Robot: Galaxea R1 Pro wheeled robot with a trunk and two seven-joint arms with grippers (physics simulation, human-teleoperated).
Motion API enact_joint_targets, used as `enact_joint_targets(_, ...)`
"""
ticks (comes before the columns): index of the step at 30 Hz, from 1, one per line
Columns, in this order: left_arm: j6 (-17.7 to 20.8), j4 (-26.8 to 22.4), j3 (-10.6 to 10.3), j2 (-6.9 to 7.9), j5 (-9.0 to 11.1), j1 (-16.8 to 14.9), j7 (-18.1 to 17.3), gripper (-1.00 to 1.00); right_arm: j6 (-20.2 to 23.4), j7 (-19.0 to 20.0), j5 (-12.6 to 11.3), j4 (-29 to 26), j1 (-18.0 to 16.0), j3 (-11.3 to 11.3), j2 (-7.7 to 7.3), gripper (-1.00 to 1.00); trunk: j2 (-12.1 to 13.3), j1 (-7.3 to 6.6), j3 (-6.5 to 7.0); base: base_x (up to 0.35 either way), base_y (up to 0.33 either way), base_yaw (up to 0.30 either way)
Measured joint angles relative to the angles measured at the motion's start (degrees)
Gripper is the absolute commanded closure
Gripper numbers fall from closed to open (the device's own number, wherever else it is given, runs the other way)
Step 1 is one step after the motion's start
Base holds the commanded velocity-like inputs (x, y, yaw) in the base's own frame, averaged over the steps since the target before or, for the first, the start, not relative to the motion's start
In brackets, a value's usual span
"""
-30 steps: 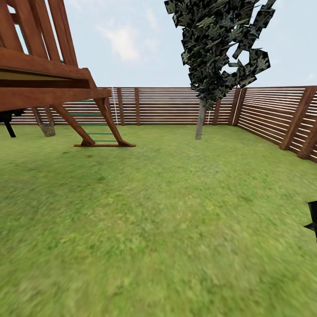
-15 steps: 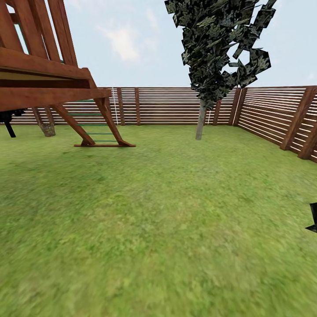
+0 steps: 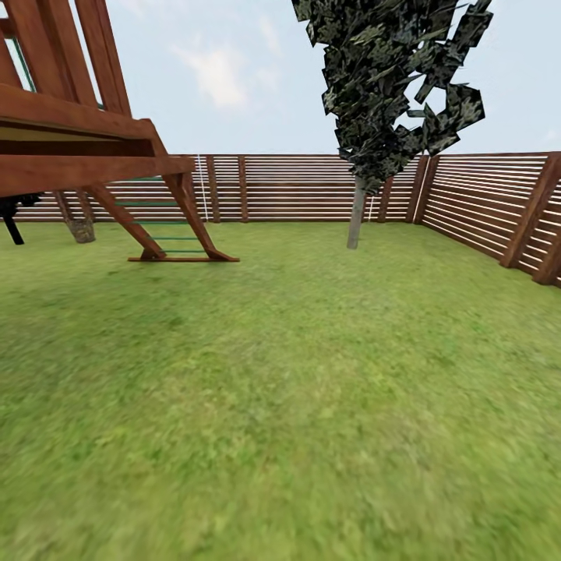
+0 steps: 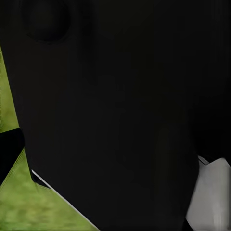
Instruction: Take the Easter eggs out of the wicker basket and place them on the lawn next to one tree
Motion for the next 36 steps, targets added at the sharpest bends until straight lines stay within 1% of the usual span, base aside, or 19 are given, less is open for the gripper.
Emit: enact_joint_targets(36,0.0,0.0,-0.1,0.01,0.0,0.0,-0.1,-1.00,0.0,0.0,0.1,0.2,0.0,0.1,0.10,-1.00,0.0,0.00,0.00,0.335,0.000,0.000)
